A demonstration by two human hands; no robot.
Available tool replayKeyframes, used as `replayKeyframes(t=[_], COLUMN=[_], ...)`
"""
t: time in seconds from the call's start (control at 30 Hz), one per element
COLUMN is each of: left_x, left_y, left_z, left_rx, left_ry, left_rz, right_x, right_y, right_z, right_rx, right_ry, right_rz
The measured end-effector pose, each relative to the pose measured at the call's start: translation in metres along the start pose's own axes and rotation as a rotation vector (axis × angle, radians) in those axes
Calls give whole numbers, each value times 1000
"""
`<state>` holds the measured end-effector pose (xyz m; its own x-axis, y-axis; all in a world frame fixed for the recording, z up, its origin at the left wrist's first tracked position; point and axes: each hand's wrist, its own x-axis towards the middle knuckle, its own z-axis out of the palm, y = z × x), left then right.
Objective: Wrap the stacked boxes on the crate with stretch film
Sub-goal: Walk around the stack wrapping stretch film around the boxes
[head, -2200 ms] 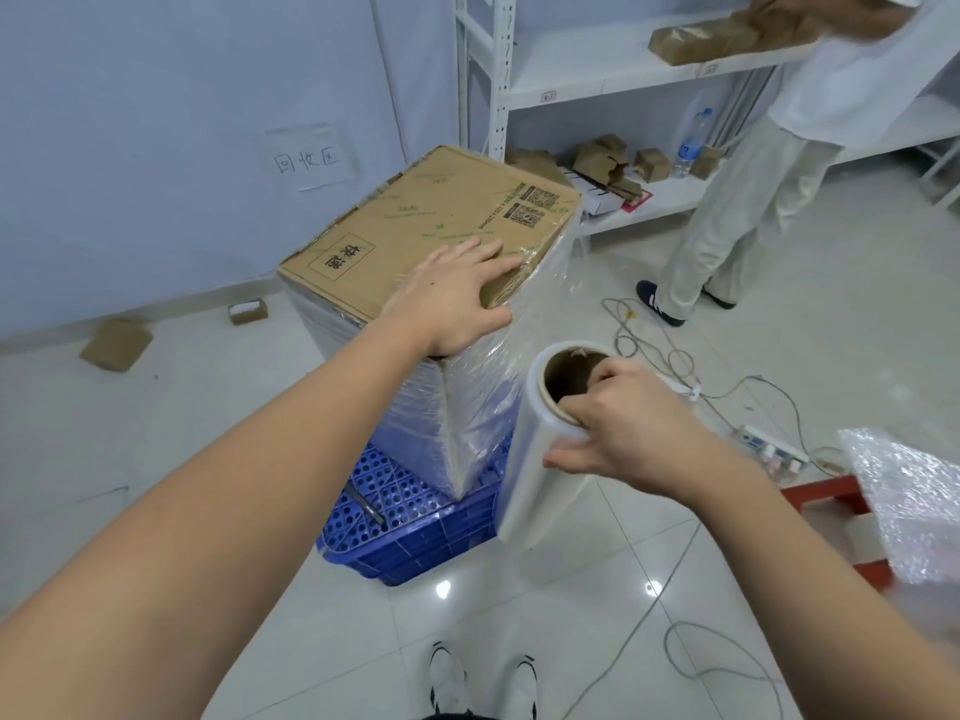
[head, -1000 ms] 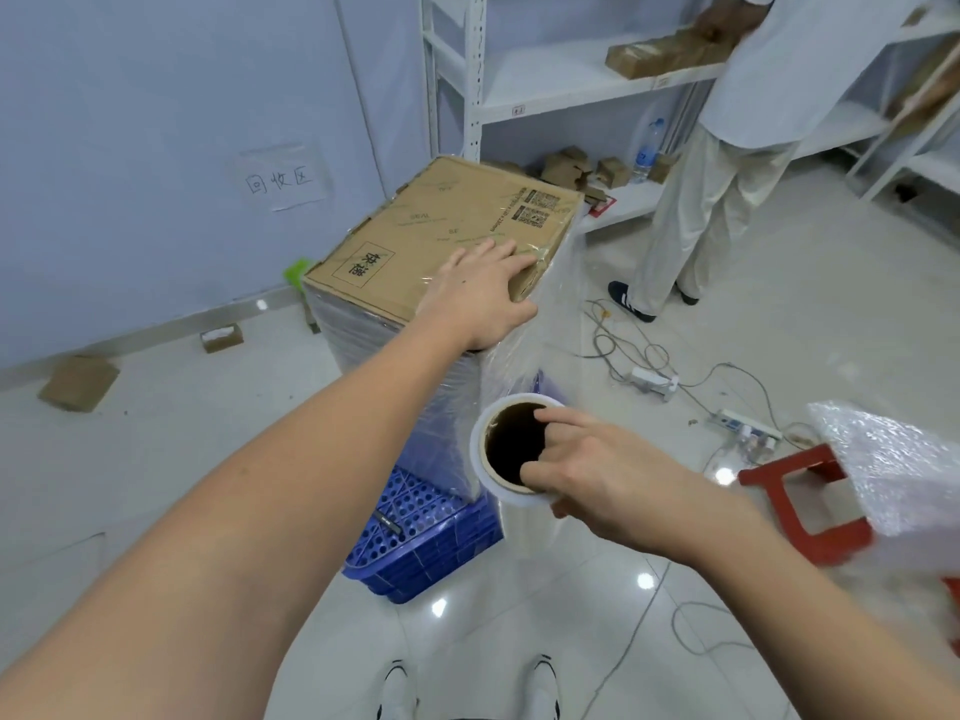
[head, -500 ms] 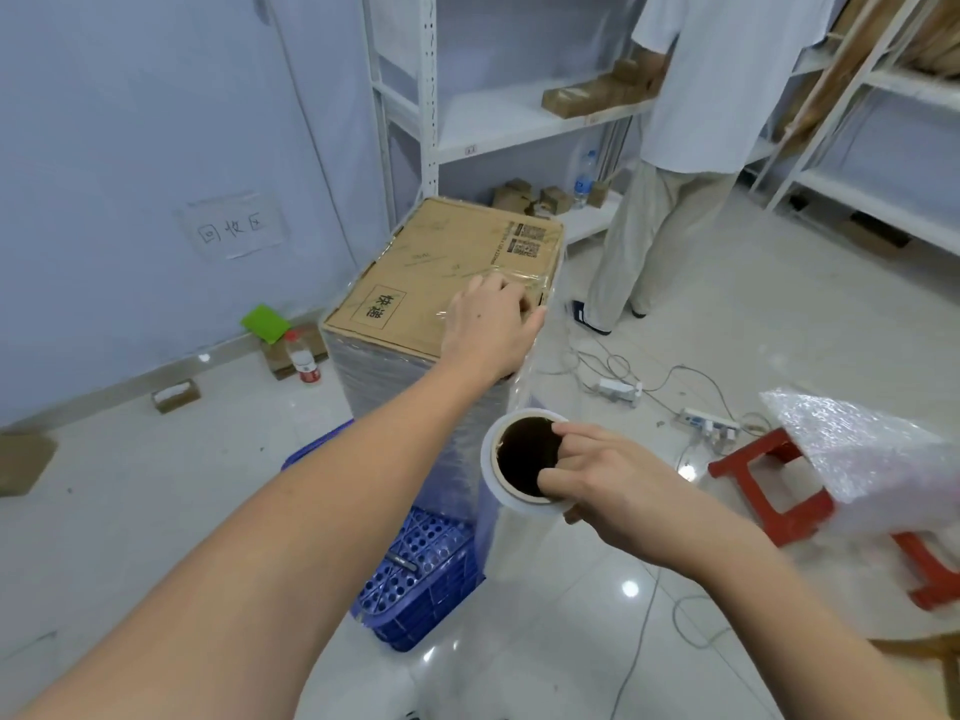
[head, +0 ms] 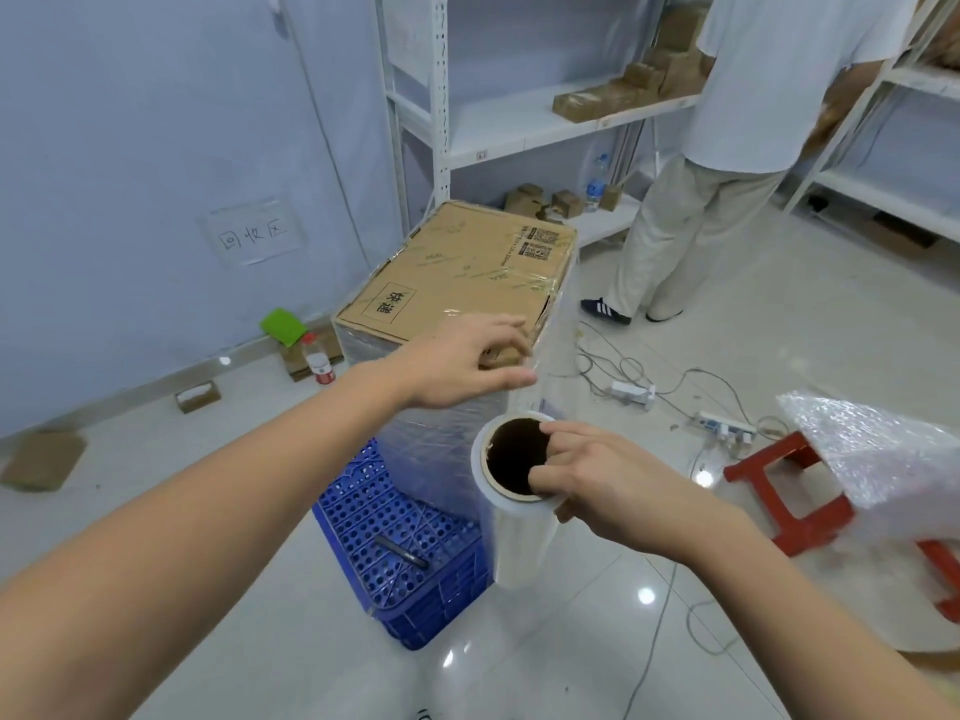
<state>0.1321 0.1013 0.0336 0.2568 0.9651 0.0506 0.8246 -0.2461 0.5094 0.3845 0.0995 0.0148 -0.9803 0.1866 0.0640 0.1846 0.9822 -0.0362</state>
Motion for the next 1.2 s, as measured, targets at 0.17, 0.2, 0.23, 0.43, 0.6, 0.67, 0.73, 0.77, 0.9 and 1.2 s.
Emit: replayKeyframes(t=[0.17, 0.2, 0.23, 0.43, 0.6, 0.67, 0.73, 0.77, 0.9, 1.2], left_x=[-44, -48, -49, -48, -50, -51, -50, -49, -47, -17], left_y=[17, 20, 20, 18, 22, 24, 28, 29, 18, -37], left_z=[4, 6, 10, 31, 37, 45, 49, 49, 44, -9], left_rx=[128, 230, 336, 569, 650, 687, 689, 703, 737, 514], left_ry=[-226, -256, -278, -293, -278, -229, -204, -203, -180, -34], left_rz=[115, 148, 177, 260, 272, 295, 300, 297, 384, 591], right_x=[-2, -3, -5, -8, -16, -11, 1, 7, 31, 41], right_y=[0, 1, 2, 1, -14, -33, -50, -55, -62, -82], right_z=[-2, -3, -4, -9, -15, -15, -12, -9, -4, 11], right_rx=[34, 33, 32, 76, -61, -133, -142, -126, -88, -118], right_ry=[-14, -15, -13, -53, -81, -75, -78, -85, -26, 86], right_rz=[-16, -17, -15, 52, 126, 195, 409, 519, 602, 776])
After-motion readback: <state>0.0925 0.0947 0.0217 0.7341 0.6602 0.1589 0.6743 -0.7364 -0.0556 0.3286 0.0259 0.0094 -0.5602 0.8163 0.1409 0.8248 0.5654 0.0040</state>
